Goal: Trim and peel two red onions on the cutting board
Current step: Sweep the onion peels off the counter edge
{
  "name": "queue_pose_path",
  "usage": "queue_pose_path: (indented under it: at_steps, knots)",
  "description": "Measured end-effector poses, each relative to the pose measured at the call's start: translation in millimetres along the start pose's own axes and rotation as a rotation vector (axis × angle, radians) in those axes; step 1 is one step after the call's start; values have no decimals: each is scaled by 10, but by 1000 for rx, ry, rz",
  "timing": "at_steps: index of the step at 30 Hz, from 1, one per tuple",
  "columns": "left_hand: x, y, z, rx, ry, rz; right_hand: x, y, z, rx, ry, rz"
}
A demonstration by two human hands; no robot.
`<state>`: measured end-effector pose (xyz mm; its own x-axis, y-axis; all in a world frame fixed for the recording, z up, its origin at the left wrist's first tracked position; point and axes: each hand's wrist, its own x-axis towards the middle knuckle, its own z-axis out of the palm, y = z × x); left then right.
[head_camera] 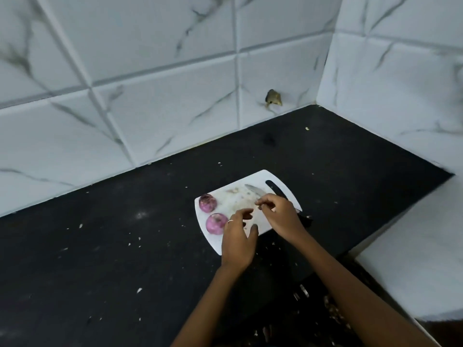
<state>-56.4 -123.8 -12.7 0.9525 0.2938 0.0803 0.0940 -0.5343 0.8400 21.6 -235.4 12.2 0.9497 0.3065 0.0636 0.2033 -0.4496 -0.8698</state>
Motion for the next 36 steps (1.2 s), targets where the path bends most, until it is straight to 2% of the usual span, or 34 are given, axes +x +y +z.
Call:
queue_pose_path:
  at_steps: [2, 4, 6, 8, 16, 21, 25, 31, 36]
  knots:
    - [-12, -124, -29, 148, -26, 45, 88, 146, -2, -238, 70, -64]
    - [11, -194, -23, 250, -61, 103, 193, 252, -55, -520, 79, -50]
    - [45, -193, 25, 301, -112, 143, 296, 318, -122, -718, -14, 42]
    - [92, -184, 92, 331, -164, 160, 388, 368, -163, -802, -109, 109]
    - [283, -306, 354, 410, -194, 103, 618, 545, -228, -662, -288, 79]
    - [251, -381, 468, 433, -99, 94, 732, 684, -322, -709, -214, -37]
    - [253, -417, 506, 423, -82, 85, 780, 778, -367, -622, -316, 7]
    - [257, -409, 505, 530, -129, 61, 838, 780, -255, -551, -331, -42]
    - [296, -408, 492, 563, -86, 59, 866, 739, -59, -504, -388, -74]
